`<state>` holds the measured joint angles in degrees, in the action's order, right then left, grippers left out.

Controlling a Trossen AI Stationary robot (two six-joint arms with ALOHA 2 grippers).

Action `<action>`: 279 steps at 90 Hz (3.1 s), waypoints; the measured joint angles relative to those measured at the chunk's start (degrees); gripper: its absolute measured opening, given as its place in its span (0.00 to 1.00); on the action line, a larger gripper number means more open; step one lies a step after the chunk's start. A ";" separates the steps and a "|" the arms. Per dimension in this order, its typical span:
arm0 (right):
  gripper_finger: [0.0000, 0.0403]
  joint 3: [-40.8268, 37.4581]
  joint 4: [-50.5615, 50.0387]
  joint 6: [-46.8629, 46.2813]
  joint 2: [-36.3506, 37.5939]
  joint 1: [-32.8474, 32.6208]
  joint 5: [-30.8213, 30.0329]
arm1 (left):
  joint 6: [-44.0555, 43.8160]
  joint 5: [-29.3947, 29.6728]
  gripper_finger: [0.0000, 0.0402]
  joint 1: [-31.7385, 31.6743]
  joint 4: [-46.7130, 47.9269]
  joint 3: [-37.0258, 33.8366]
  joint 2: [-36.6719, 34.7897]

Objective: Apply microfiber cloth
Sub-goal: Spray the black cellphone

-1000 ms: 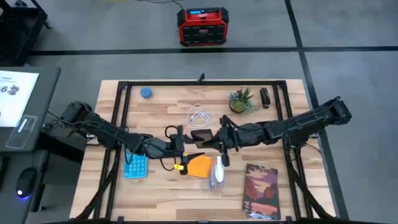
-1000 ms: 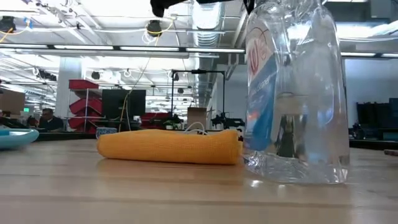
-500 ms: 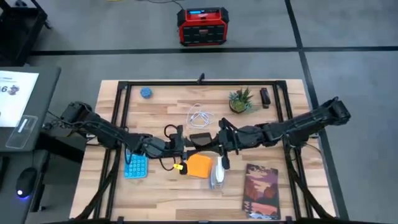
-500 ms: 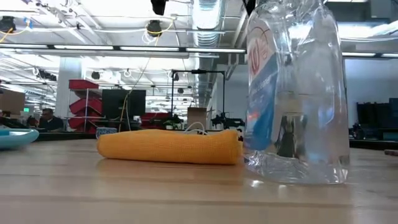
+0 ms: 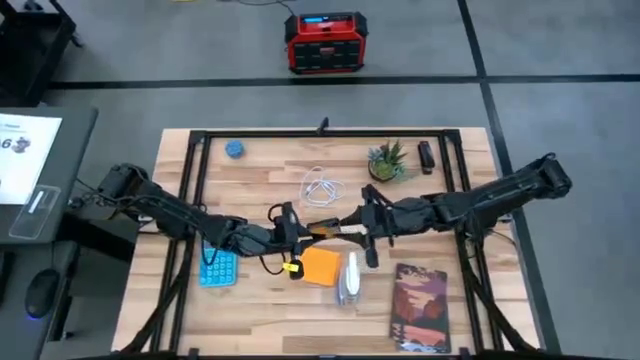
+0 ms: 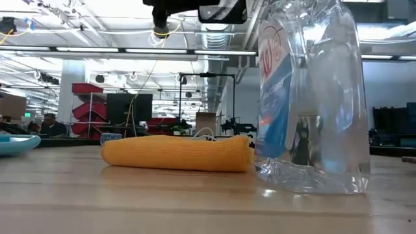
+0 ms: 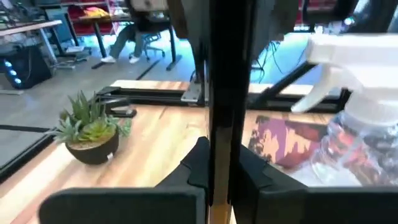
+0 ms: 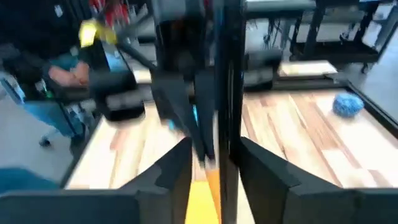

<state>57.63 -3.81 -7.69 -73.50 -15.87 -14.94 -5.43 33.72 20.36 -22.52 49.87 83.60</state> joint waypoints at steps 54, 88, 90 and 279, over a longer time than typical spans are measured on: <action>0.30 0.06 -14.17 -25.11 0.30 -29.79 -19.21 | -5.51 3.01 0.03 1.00 2.15 -2.09 -0.01; 0.21 10.35 13.09 -28.49 -27.35 -33.94 -30.00 | -8.24 3.26 0.03 3.55 2.25 -2.58 -0.03; 0.20 11.60 12.77 -28.51 -28.69 -33.56 -30.44 | -8.57 3.30 0.03 3.78 2.16 -2.58 -0.03; 0.72 -8.27 -27.40 -32.69 2.05 -26.61 -21.00 | -12.92 8.25 0.03 5.33 5.98 -2.49 -0.03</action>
<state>49.37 -31.21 -40.38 -71.45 -42.48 -35.94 -18.35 41.97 25.69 -16.53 47.37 83.57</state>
